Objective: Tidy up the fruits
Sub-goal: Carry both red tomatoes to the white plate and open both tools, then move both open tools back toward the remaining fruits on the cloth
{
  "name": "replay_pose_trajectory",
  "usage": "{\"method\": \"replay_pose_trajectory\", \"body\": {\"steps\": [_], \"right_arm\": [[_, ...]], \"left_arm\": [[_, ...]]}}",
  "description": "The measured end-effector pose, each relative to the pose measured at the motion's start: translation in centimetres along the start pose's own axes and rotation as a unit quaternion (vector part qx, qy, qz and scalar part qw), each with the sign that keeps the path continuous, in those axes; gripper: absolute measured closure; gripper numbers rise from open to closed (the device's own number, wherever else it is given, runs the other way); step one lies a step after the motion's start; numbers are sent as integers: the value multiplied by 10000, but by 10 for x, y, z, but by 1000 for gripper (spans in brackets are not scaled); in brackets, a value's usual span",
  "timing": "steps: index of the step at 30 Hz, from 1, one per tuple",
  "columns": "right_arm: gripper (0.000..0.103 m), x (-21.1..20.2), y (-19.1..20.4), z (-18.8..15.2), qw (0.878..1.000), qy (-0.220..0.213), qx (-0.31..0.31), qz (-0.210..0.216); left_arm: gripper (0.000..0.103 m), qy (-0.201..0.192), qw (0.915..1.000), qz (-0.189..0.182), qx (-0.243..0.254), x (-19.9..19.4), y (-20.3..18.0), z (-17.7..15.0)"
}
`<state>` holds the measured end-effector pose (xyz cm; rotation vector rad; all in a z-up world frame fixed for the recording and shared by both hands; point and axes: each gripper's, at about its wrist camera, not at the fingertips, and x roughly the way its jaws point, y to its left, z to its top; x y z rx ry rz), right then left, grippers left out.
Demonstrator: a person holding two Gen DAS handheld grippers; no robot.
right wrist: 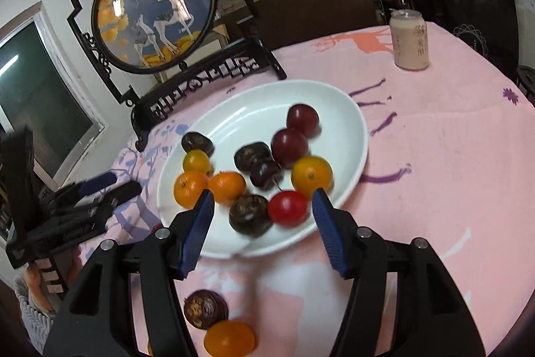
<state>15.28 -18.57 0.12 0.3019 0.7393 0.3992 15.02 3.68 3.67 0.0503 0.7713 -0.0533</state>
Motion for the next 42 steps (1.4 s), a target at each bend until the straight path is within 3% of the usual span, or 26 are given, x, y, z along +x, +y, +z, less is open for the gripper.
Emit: {"method": "replay_pose_trajectory", "body": {"steps": [4,11,12,14,16,20,27,33,34,35,37,39,42], "right_arm": [[42,-8,1,-1,9999,-72,54,65],[42,-16,-6,-5,9997,-122,206,29],[42,-16,-6,-5,9997,-130,215,35],[42,-16,-5,-5,9997,-115,206,39],[42,-15,-5,-5,9997,-82,207,35],[42,-15,-6,-4,9997,-102,203,33],[42,-20,-5,-4,9996,-188,216,47],[42,-19,-6,-4,9996,-164,224,-31],[42,-18,-7,-4,9996,-153,226,-58],[42,-17,-7,-3,9996,-133,223,-82],[42,-16,-7,-2,9997,-109,201,-92],[42,-14,-7,-2,9997,-97,170,-113],[42,-9,-6,-4,9998,17,143,-101]], "left_arm": [[25,174,9994,-188,246,1,-7,-32],[28,380,9968,-192,671,20,-35,-46],[31,369,9971,-172,636,21,-34,-46],[59,404,9974,-230,545,26,-31,-45],[73,583,9966,-395,430,35,-27,-45],[73,475,9969,-283,564,30,-33,-47],[73,-282,9983,-220,465,-24,-30,-28],[72,-191,9997,-121,123,5,-40,28],[67,-128,9998,-111,74,13,-42,35],[52,-46,9998,-167,34,25,-46,43],[31,-108,9998,-141,0,34,-52,50],[27,-220,9997,14,-48,35,-53,47],[27,-140,9999,-62,-74,32,-46,35]]}}
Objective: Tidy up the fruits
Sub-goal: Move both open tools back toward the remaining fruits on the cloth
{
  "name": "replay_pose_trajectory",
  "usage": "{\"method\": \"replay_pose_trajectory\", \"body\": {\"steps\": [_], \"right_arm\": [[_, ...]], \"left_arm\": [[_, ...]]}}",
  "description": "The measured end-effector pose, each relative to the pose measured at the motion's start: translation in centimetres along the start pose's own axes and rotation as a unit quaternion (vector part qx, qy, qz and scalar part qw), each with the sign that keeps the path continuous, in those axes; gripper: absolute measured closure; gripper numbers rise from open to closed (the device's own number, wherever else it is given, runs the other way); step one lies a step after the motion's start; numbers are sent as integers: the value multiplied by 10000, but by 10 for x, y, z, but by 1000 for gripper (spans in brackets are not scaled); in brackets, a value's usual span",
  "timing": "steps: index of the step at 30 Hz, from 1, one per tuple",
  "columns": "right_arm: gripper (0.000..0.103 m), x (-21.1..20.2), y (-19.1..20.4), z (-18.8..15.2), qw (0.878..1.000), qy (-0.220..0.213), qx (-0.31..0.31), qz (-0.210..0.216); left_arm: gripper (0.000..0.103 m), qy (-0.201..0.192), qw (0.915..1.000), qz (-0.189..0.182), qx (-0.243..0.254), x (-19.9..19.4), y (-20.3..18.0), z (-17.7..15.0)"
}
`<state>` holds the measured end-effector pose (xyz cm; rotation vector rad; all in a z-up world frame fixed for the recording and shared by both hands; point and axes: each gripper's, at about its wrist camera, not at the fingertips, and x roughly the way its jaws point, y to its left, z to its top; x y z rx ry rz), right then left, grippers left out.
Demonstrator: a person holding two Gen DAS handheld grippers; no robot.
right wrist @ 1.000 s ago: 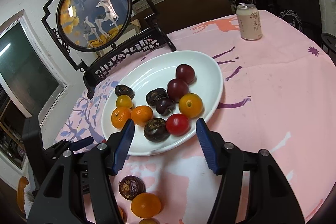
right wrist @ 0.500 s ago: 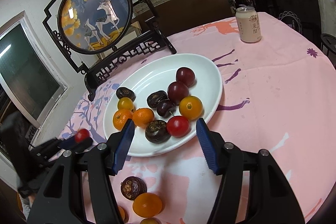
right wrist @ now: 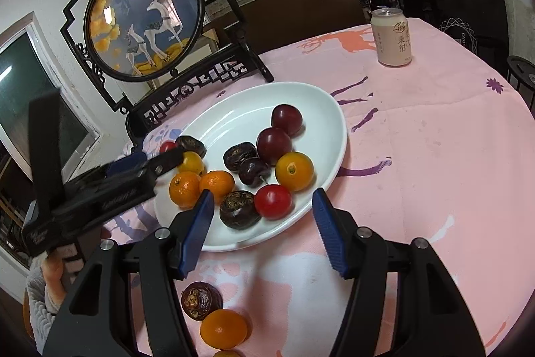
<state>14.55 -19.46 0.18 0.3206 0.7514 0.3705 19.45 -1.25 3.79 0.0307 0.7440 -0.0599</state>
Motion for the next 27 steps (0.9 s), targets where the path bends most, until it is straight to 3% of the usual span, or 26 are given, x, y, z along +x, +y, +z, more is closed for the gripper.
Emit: {"method": "replay_pose_trajectory", "body": {"steps": [5,12,22,27], "right_arm": [[42,-5,6,-7,10000,22,-45,66],[42,-32,6,-46,9999,78,38,99],[37,-52,8,-79,9999,127,44,35],[37,-48,5,-79,9997,208,102,-11]], "left_arm": [[24,36,9999,112,-75,-22,20,-35],[19,-57,9996,-285,-49,-68,22,-80],[13,4,9901,-629,1256,-99,-33,-135],[9,187,9846,-458,1677,-92,-50,-146]]}}
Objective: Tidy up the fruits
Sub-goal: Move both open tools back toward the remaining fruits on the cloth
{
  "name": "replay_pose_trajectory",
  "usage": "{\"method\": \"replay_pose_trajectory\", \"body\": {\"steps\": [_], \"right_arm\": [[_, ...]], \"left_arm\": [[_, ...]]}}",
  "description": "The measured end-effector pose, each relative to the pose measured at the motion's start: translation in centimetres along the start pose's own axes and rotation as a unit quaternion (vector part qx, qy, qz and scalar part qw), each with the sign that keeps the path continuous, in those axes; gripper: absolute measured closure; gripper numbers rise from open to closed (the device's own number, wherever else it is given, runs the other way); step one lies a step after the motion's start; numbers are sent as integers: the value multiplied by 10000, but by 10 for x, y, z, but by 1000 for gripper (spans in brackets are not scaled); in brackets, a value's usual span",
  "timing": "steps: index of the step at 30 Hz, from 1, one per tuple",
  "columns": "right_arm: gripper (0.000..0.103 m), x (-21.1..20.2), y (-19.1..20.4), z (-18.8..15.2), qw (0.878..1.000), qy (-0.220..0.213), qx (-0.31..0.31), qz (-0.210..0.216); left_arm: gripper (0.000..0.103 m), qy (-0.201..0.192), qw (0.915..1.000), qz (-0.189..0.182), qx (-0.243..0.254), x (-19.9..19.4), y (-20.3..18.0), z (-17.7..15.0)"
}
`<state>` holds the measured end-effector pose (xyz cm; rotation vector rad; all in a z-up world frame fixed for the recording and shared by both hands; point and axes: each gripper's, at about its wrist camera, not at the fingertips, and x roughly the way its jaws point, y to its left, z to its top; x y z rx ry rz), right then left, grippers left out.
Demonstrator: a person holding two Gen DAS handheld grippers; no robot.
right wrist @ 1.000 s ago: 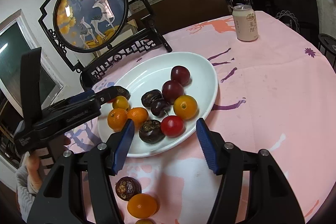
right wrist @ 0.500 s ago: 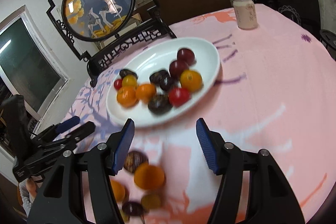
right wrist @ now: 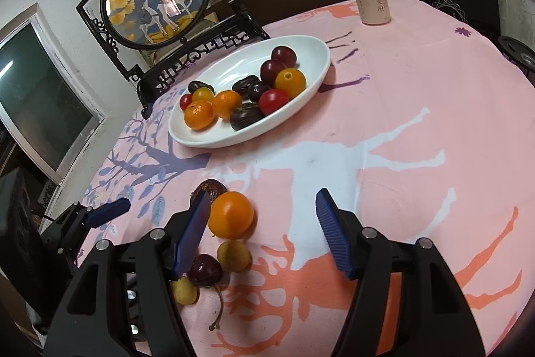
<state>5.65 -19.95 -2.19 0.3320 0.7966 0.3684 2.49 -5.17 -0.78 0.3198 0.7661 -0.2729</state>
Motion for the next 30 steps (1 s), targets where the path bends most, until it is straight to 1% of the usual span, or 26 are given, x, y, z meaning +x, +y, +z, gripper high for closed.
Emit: {"method": "replay_pose_trajectory", "body": {"steps": [2,4,6,7,9,10,11,12,13,14,15,16,18,21,23,25,26,28,30], "right_arm": [[37,1,0,0,10000,18,-9,-7],[37,0,0,0,10000,17,-7,-9],[37,1,0,0,10000,22,-10,-8],[37,1,-1,0,10000,29,-14,-7],[37,1,-1,0,10000,39,-16,-11],[37,2,-2,0,10000,39,-13,-20],[37,1,-2,0,10000,37,-4,-36],[37,1,-3,1,10000,38,3,-39],[37,1,-3,1,10000,39,15,-40],[37,1,-4,1,10000,37,16,-41],[37,1,-3,1,10000,37,11,-42],[37,1,-4,1,10000,40,13,-40],[37,1,-4,1,10000,40,17,-50],[37,2,-4,1,10000,45,11,-53],[37,2,-3,1,10000,58,-6,-58],[37,3,-3,0,9999,80,-15,-70],[37,4,-3,0,9999,92,-16,-81],[37,4,-3,0,9999,102,-17,-91],[37,7,-2,0,9998,151,-35,-101]], "left_arm": [[5,95,9999,-33,-81,3,4,-1],[4,68,9996,-1,-258,2,13,-1],[4,-69,9986,217,-480,-4,27,0],[3,-148,9969,438,-643,-7,37,-1],[3,-175,9904,966,-970,-9,55,-3],[3,-106,9837,1326,-1213,-7,70,-5],[4,-36,9778,1527,-1433,-6,82,-8],[4,29,9717,1558,-1775,-6,99,-12],[4,11,9693,1414,-2011,-8,109,-15],[4,-64,9666,1149,-2290,-12,119,-19],[4,-103,9656,1028,-2385,-14,122,-21],[4,-132,9658,901,-2427,-16,123,-23],[4,-70,9704,884,-2247,-14,115,-24],[4,-17,9807,809,-1782,-11,92,-19],[4,40,9861,858,-1422,-6,77,-17],[4,216,9877,907,-1256,3,70,-17],[4,342,9879,865,-1243,9,70,-17],[4,484,9866,821,-1325,17,75,-17],[4,551,9837,878,-1471,21,82,-18]]}}
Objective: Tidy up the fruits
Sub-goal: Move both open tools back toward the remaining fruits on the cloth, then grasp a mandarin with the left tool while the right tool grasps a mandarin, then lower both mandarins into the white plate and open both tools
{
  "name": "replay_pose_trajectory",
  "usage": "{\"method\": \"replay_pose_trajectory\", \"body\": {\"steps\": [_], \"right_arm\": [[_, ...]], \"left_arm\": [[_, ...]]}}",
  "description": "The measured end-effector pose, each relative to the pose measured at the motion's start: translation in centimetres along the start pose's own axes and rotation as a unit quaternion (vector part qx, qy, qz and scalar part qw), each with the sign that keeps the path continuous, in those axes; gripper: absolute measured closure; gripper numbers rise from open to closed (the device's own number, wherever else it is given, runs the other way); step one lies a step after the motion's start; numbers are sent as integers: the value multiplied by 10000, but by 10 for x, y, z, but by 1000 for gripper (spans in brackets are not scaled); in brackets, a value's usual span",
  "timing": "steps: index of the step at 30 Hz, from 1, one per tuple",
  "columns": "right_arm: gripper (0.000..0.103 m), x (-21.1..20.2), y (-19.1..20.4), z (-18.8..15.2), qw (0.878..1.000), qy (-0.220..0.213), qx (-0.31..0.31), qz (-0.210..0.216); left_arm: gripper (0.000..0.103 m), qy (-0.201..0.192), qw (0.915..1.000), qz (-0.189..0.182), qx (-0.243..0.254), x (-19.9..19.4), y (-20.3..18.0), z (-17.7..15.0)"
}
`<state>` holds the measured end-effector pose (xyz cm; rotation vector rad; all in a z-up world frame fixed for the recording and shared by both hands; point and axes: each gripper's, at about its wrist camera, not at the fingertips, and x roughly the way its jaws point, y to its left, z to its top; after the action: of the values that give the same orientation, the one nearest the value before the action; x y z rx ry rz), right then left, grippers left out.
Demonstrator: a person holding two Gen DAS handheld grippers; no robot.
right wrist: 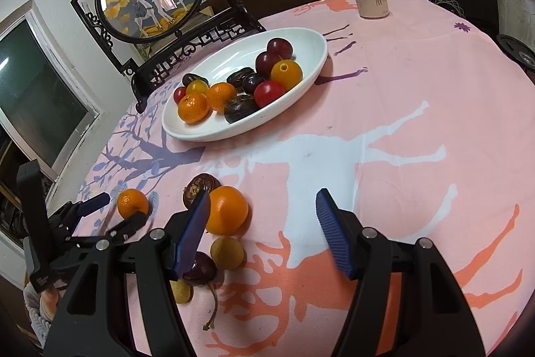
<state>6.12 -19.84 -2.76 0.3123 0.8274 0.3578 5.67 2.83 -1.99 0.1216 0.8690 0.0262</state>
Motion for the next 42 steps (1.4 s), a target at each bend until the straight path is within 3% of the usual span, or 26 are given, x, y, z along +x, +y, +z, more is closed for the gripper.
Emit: {"method": "replay_pose_trajectory", "body": {"steps": [6,14,18,21,24,26,29,36,42], "right_arm": [[39,21,18,-4,9979,416,-488,-33],[43,30,30,-5,9958,457,-786,-53],[64,35,38,-7,9942,529,-930,114],[65,36,42,-10,9931,522,-1054,45],[65,33,37,-8,9945,470,-930,31],[65,29,31,-6,9961,400,-786,23],[65,29,24,-4,9972,389,-638,-44],[65,20,21,0,9984,144,-551,-27],[65,5,23,45,9982,-350,-465,-145]], "left_arm": [[4,41,10000,24,-85,1,4,-1],[4,20,10000,70,42,0,-1,-2],[4,-34,10000,-12,29,-3,-2,-1],[4,-113,9999,-114,53,-6,-3,0],[15,-155,9995,-274,-9,-8,-1,1],[43,-92,9990,-433,-100,-6,2,1],[64,50,9972,-737,-130,-1,2,1],[64,-129,9985,-536,-47,-7,-2,5],[64,-551,9978,-349,124,-24,-8,59]]}}
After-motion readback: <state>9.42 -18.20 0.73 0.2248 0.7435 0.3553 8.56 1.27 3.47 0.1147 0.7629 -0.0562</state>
